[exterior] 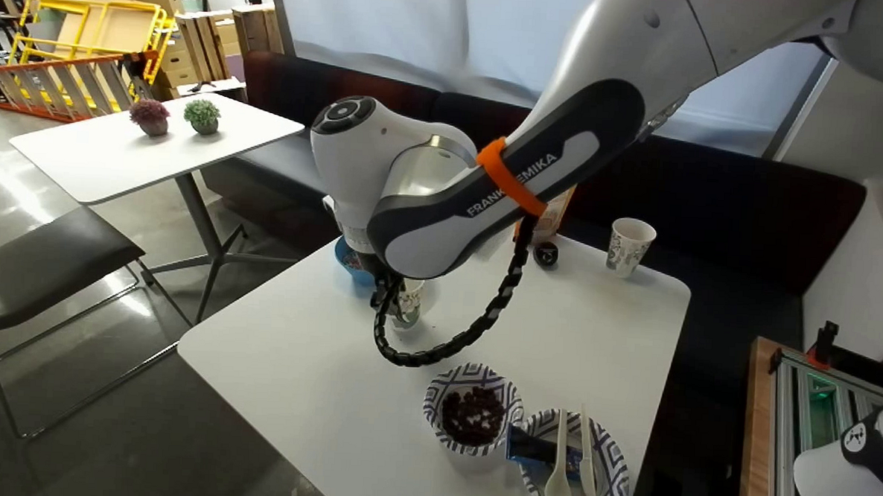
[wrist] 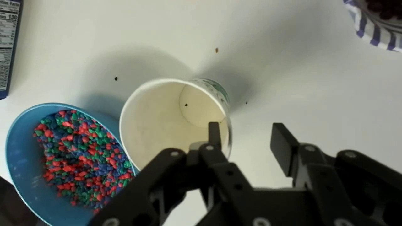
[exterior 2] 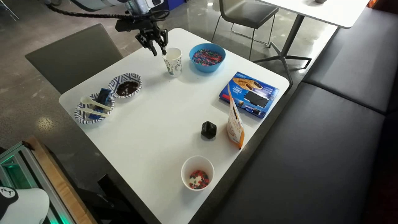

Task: Pour the contents from the left cup to the furthest white bowl

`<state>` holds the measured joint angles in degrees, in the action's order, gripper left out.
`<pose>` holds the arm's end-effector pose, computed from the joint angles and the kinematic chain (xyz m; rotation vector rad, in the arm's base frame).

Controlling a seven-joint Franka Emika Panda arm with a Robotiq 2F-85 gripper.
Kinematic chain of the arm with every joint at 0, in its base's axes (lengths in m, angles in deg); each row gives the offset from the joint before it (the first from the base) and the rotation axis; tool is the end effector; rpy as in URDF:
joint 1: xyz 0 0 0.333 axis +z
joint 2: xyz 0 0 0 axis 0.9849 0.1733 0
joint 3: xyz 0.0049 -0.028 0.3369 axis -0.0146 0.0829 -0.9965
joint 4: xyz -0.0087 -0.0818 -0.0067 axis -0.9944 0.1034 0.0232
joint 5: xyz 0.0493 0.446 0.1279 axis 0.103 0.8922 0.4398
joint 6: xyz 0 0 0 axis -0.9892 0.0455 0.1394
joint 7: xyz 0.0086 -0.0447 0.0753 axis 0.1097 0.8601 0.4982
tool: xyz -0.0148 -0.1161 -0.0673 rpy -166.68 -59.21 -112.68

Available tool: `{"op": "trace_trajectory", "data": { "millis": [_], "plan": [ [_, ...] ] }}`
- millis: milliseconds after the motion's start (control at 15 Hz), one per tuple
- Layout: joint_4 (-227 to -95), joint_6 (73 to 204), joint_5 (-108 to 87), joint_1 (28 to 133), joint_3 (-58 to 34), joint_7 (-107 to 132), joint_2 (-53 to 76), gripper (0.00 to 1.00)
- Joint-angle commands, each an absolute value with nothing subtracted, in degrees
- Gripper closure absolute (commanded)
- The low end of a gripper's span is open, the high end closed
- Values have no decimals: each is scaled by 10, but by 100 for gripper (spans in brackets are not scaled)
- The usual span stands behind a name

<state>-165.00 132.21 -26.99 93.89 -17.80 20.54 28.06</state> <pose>0.7250 0.1841 0.2104 2.7869 0.7782 0.0164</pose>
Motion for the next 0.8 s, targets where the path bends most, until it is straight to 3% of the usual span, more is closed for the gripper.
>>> {"op": "trace_trajectory", "data": {
  "millis": [0, 200, 733],
  "plan": [
    [-1640, 1248, -272, 950, -186, 191, 249, 21],
    [-1641, 1178, -271, 954, -191, 173, 211, 1],
    [-1678, 1090, -214, 916, -210, 182, 77, 0]
  ]
}}
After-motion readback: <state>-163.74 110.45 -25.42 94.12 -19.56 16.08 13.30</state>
